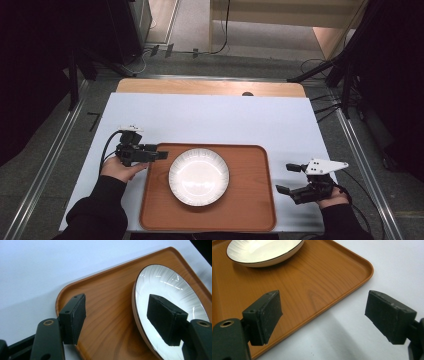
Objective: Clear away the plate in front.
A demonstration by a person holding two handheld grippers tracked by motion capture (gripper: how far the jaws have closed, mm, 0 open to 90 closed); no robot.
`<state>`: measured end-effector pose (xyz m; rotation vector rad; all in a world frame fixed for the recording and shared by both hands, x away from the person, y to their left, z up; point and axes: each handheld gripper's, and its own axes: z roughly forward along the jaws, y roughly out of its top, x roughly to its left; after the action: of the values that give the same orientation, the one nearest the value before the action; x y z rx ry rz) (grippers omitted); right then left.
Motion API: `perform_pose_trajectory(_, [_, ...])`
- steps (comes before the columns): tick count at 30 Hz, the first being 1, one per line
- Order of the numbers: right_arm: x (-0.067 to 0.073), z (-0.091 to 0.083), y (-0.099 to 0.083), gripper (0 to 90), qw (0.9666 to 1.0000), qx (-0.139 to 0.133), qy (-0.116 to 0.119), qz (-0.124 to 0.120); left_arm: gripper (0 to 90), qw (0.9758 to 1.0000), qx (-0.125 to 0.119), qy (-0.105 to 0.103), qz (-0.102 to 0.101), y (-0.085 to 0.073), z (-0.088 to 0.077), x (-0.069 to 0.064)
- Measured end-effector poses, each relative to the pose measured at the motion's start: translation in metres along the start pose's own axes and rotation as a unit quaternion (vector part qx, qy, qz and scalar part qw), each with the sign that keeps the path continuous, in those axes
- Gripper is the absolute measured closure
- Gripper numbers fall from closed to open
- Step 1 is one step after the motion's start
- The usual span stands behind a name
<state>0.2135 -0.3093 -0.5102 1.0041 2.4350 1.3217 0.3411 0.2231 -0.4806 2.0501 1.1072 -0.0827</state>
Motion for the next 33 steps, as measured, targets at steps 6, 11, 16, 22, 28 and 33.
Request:
perform_pose_trajectory(6, [0.0, 0.0, 0.0, 14.5, 1.0, 0.0, -0.001, 0.002, 29.4, 0.9993, -0.013, 0.028, 0.023, -0.007, -0.009, 0.0])
perform_pose_trajectory(11, [0.0, 0.0, 0.0, 14.5, 1.0, 0.0, -0.003, 0.003, 29.1, 0.9983, -0.019, 0.035, 0.042, -0.013, -0.016, 0.001])
perform_pose_trajectory(16, [-0.001, -0.001, 0.0, 14.4, 1.0, -0.002, -0.008, 0.005, 27.1, 0.9977, -0.019, 0.041, 0.05, -0.018, -0.024, 0.004])
perform_pose_trajectory(22, [-0.001, -0.001, 0.0, 14.3, 0.9999, 0.0, -0.009, 0.008, 27.2, 0.9966, -0.025, 0.048, 0.062, -0.025, -0.031, 0.006])
perform_pose_trajectory(28, [-0.001, -0.001, 0.0, 14.2, 0.9999, -0.003, -0.009, 0.008, 26.6, 0.9956, -0.033, 0.052, 0.071, -0.032, -0.039, 0.008])
perform_pose_trajectory(33, [-0.001, -0.001, 0.0, 14.2, 0.9999, -0.004, -0.011, 0.008, 26.2, 0.9948, -0.04, 0.056, 0.076, -0.037, -0.046, 0.011])
